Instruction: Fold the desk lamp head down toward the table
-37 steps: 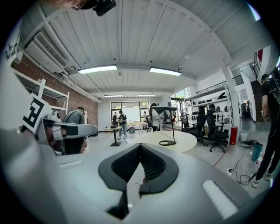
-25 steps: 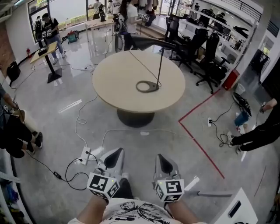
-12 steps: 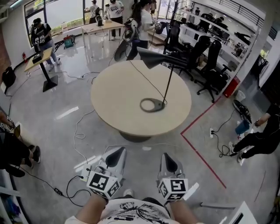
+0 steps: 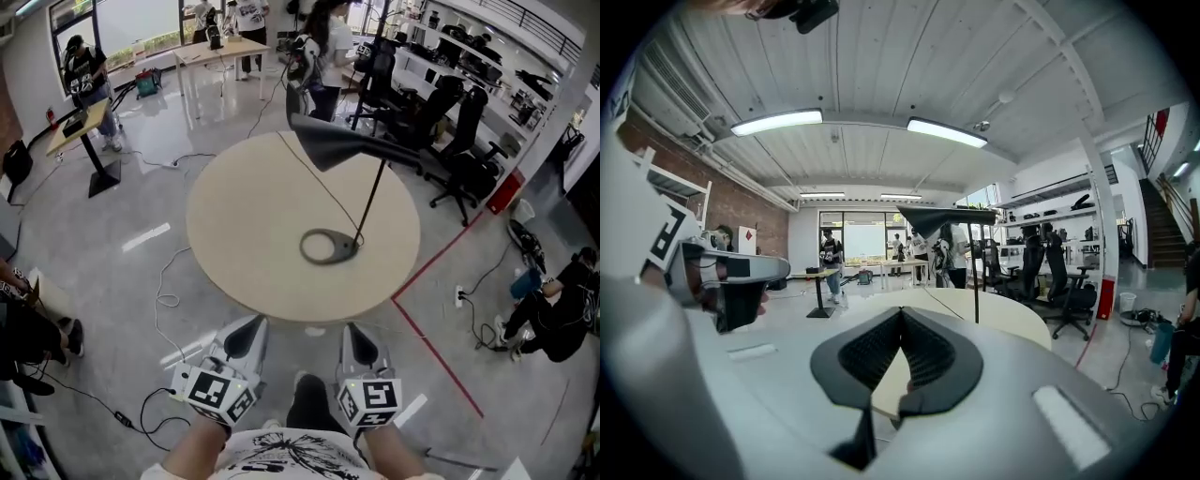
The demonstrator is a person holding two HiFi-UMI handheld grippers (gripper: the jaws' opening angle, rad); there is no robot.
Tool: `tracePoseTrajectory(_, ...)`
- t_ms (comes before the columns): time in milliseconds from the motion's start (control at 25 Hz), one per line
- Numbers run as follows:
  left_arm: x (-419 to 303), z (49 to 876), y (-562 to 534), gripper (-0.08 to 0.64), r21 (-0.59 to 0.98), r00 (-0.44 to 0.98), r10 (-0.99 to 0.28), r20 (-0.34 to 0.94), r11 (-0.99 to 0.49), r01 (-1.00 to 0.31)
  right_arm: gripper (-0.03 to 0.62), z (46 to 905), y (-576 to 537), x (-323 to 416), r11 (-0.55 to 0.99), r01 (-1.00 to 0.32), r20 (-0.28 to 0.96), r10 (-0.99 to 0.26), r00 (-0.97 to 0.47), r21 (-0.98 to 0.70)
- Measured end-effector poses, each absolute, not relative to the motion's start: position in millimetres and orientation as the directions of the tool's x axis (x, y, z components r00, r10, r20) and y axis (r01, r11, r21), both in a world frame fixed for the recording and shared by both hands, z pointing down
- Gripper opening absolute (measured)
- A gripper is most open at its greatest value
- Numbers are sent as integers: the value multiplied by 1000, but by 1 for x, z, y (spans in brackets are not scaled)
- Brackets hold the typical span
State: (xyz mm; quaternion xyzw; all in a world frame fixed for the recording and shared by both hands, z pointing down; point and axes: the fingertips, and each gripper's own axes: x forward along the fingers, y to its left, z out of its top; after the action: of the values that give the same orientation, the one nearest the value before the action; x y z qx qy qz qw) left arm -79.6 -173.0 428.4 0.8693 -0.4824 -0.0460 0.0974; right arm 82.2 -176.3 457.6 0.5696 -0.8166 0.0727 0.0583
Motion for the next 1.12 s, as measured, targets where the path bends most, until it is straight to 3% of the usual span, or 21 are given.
tracePoseTrajectory(520,-56,397,-291,5,171,433,-900,-39,-433,-885,9,432,-307,95,470,-881,156,-868,-472,-54)
tracePoseTrajectory(1120,-76,333,-367,5,71,461,-875,-146,-474,-877,9,415,-371,73,439,-898,111,-892,-439,-24)
